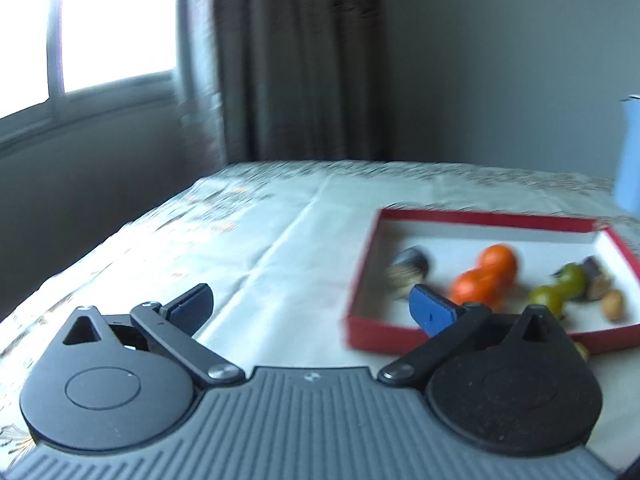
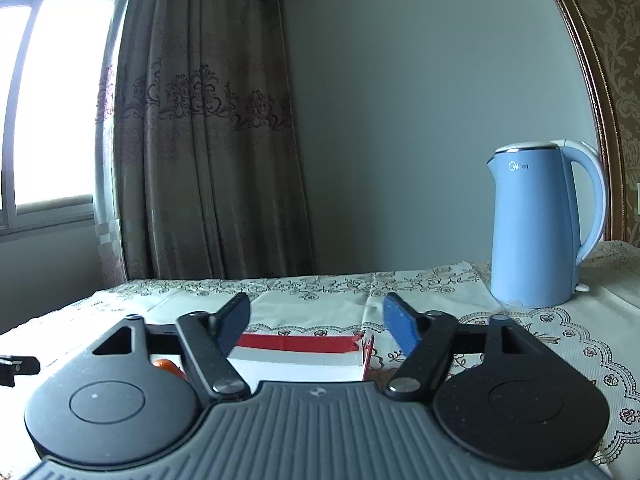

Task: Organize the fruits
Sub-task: 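Move the right gripper toward the cut lime halves beside the box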

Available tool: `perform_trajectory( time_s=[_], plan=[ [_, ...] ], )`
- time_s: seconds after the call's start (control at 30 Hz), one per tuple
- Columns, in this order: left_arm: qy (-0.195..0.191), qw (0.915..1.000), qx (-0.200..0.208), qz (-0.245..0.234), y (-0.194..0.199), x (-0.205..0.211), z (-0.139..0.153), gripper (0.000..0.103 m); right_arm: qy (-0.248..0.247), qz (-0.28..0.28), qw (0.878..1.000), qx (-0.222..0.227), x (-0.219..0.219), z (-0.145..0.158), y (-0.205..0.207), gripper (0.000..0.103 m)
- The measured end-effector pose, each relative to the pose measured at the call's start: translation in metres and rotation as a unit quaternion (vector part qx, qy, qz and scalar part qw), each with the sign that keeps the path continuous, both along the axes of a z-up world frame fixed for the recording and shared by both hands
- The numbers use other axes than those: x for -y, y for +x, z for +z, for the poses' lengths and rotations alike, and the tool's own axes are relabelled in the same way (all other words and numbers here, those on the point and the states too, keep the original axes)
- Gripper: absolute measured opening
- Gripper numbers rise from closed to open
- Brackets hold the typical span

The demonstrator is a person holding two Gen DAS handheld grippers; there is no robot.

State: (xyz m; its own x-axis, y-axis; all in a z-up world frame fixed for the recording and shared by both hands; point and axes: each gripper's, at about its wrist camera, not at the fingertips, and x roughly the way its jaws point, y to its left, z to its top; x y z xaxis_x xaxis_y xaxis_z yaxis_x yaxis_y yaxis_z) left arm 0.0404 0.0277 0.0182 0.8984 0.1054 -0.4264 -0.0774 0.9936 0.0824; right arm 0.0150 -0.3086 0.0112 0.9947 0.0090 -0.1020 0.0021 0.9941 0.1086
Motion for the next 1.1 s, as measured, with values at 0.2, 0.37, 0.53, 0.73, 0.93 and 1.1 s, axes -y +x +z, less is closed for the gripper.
perform_trajectory(
  time_s=[0.2,0.37,0.53,0.73,0.93,1.1],
  plan=[
    [-0.035,0.9986,-0.018,0.035,0.006,-0.037,-0.017,0.103,0.015,0.015,1.000,0.002,-0.008,0.012,-0.009,0.076],
    [-0.080,0.9956,-0.042,0.027,0.011,-0.052,-0.024,0.103,-0.008,0.064,0.998,-0.013,-0.035,0.020,-0.035,0.076],
    [-0.098,0.9934,-0.052,0.027,0.014,-0.054,-0.026,0.103,-0.019,0.123,0.991,-0.042,-0.063,0.018,-0.061,0.076],
    [-0.095,0.9944,-0.039,0.023,0.008,-0.053,-0.026,0.103,-0.045,0.145,0.983,-0.100,-0.092,0.000,-0.070,0.076],
    [-0.097,0.9946,-0.030,0.020,0.007,-0.052,-0.025,0.103,-0.060,0.131,0.981,-0.133,-0.108,-0.014,-0.062,0.076],
    [-0.105,0.9937,-0.031,0.021,0.008,-0.055,-0.025,0.103,-0.075,0.117,0.978,-0.156,-0.120,-0.019,-0.048,0.060]
  ],
)
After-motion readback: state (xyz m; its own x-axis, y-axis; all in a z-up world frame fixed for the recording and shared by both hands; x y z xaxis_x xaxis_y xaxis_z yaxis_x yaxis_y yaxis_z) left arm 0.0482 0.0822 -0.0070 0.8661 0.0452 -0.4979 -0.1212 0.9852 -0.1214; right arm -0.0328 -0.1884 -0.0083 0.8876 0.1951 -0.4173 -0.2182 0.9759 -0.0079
